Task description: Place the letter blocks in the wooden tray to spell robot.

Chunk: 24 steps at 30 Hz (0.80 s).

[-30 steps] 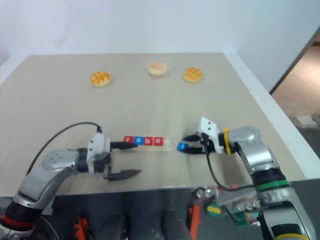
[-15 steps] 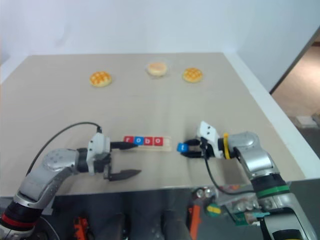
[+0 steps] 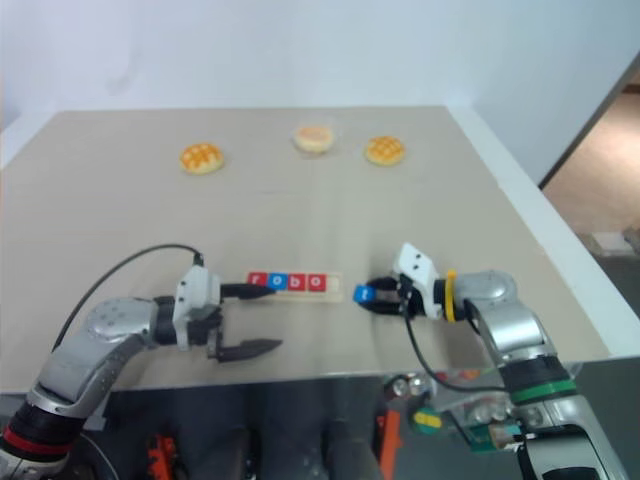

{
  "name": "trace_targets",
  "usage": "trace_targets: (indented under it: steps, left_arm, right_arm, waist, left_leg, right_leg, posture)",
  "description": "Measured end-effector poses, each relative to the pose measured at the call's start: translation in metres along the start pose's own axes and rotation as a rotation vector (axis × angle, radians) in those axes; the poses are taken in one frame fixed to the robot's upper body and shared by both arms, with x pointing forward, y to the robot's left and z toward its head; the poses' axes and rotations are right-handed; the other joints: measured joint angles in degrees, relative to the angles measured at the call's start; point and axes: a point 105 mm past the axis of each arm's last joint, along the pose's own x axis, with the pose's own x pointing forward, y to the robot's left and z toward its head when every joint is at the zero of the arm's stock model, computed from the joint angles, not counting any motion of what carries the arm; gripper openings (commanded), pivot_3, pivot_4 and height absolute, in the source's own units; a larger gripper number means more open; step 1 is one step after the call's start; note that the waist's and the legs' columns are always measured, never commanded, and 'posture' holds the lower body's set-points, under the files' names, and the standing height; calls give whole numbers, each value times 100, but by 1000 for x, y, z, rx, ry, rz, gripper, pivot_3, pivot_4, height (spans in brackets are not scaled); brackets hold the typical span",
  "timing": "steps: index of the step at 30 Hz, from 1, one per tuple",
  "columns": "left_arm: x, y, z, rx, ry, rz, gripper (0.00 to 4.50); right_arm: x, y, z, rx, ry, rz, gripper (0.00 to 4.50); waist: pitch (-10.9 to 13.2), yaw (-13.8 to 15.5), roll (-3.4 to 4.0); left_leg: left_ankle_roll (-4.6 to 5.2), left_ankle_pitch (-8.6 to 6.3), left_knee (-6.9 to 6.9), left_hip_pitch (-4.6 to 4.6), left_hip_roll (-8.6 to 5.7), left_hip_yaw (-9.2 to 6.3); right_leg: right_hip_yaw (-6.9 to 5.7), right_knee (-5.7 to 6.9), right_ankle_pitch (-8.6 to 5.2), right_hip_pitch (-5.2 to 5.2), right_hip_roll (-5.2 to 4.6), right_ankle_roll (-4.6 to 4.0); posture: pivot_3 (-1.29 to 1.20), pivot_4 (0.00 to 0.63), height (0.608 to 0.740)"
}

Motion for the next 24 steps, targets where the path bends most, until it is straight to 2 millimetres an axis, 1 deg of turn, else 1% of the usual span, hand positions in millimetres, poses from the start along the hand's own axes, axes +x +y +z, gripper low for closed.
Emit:
trace_targets:
  steps: [1,2,3,5,7,9,11,18,24]
  left_arm:
    - [0,0,0,0,0,0,4500]
    - [0,0,0,-1,0,0,4500]
    - [0,0,0,-1,0,0,4500]
    - [0,0,0,-1,0,-1,4500]
    - [0,0,0,-1,0,0,4500]
    - [0,0,0,0,0,0,4500]
    - [0,0,0,3,0,1,4500]
    - [0,1,0,11,2,4,4500]
    - [0,2,-2,1,0,13,4500]
  right_arm:
    - [0,0,0,5,-1,-1,1939]
    - [0,0,0,6,-1,-1,1782]
    - [0,0,0,8,-1,0,1782]
    - [0,0,0,12,-2,0,1523]
    - [0,0,0,15,-2,0,1523]
    - [0,3,1,22,-3,20,1319]
    - [0,6,1,15,-4,41,1319]
    - [0,6,2,-3,-1,42,1319]
    - [1,0,14,-42,-17,30,1319]
  waist:
    - [0,0,0]
    - [0,0,0]
    - [0,0,0]
    - [0,0,0]
    - [0,0,0]
    - [0,0,0]
    - [0,0,0]
    - [0,0,0]
    - [1,-7,1]
  left_leg:
    - [0,0,0,0,0,0]
    - [0,0,0,0,0,0]
    - [0,0,0,0,0,0]
    - [0,0,0,0,0,0]
    - [0,0,0,0,0,0]
    - [0,0,-1,0,0,-1]
    - [0,0,-1,0,0,0]
    - [0,0,-1,0,0,0]
    - [0,0,-1,0,0,2]
  right_leg:
    - [0,0,0,0,0,0]
    - [0,0,0,0,0,0]
    - [0,0,0,0,0,0]
    - [0,0,0,0,0,0]
    - [0,0,0,0,0,0]
    - [-1,0,-1,0,0,-1]
    - [-1,0,-1,0,0,-1]
    - [0,0,-1,-1,0,-1]
    - [2,0,0,-3,1,0]
  posture:
    - [0,150,739]
    - [0,150,739]
    - [0,150,739]
    - [0,150,739]
    - [0,150,739]
    - [0,150,739]
    - [0,150,739]
    - [0,150,739]
    - [0,150,739]
